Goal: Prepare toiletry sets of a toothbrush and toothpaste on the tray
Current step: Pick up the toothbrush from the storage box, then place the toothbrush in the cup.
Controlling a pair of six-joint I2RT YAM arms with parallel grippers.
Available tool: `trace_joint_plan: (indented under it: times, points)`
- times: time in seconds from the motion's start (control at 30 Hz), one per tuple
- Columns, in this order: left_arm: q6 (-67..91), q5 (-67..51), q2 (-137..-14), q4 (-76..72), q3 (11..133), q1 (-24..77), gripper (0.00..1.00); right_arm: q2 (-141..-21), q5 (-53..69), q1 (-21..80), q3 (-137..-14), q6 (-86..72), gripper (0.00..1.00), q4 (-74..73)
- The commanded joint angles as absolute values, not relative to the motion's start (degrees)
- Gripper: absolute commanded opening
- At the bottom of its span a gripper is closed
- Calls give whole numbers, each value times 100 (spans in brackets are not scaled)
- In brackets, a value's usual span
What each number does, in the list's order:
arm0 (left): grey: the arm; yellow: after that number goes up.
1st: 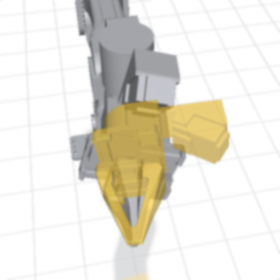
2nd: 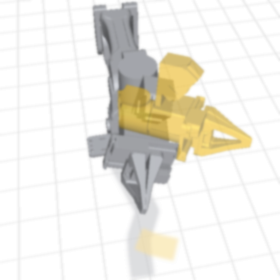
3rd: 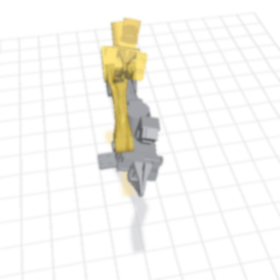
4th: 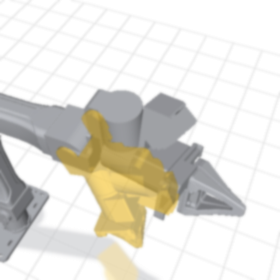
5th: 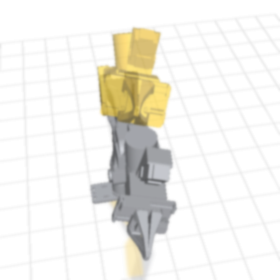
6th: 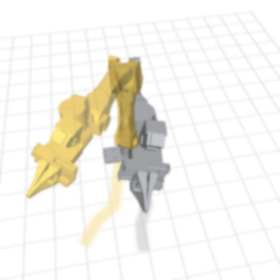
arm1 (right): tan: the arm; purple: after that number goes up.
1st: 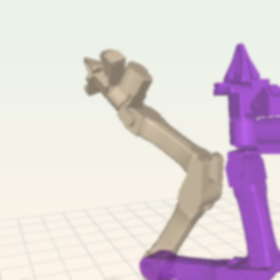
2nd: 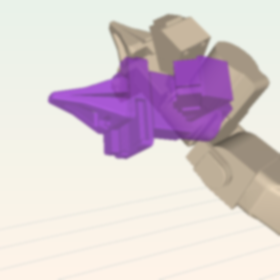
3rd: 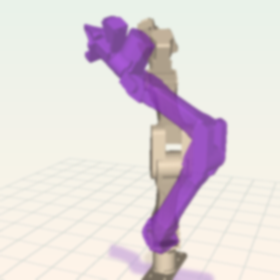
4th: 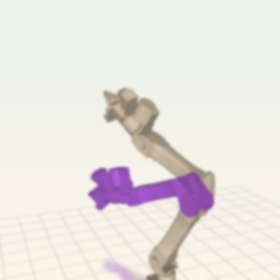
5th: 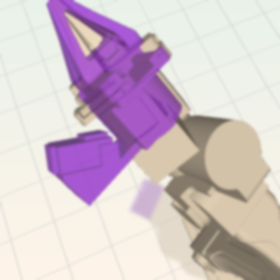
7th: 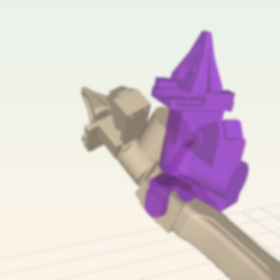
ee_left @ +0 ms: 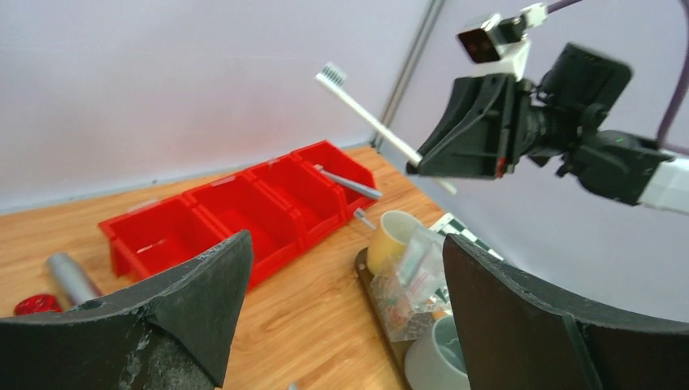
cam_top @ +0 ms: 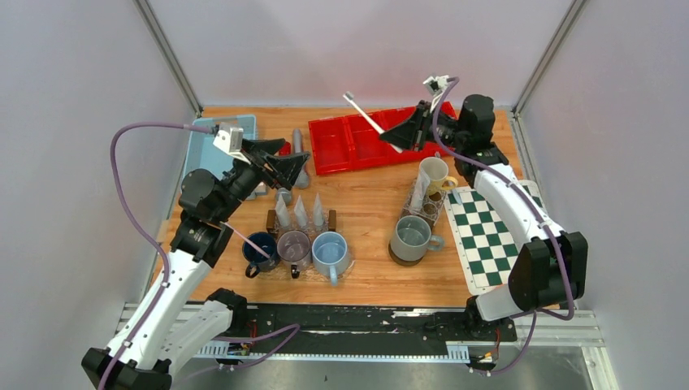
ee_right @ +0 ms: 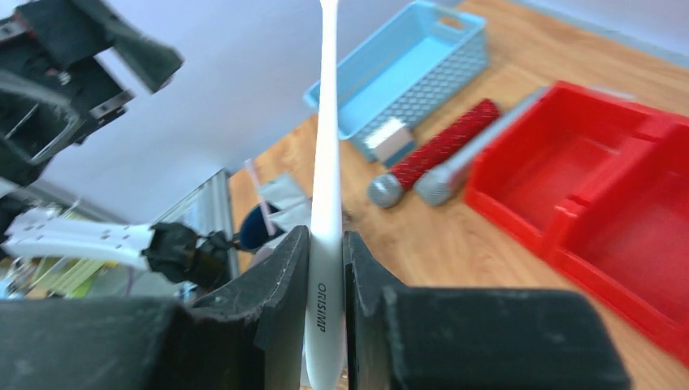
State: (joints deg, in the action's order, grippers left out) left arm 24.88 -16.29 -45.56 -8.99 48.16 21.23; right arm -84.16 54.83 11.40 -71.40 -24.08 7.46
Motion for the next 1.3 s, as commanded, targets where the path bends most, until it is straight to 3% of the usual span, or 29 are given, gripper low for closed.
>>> trace_joint_plan:
  times: [0.0,0.43,0.67,0.87,0.93,1.17,1.27]
  points:
    - [2996,-2037,-4575,-1925,4991,2092,92,-8227,6121,1615,-6988,-2962,0,1781]
    - [4492,-1454,-4864,-2933,4708,2092,82,-8363,6713,2360,-6636,-4119,0,3285]
    - [5196,-1798,-5128,-3205,4709,2091,73,-8384,6816,2456,-6636,-4291,0,3441]
    - [5417,-2011,-5256,-3335,4737,2092,61,-8492,6909,2495,-6612,-4617,0,3785]
    - [5467,-2088,-5292,-3395,4725,2091,51,-8580,6965,2505,-6592,-4804,0,3995]
    - [5513,-2077,-5300,-3458,4694,2092,41,-8627,7038,2556,-6590,-4837,0,4060]
    - [5540,-2107,-5293,-3485,4693,2087,30,-8653,7041,2566,-6584,-4832,0,4052]
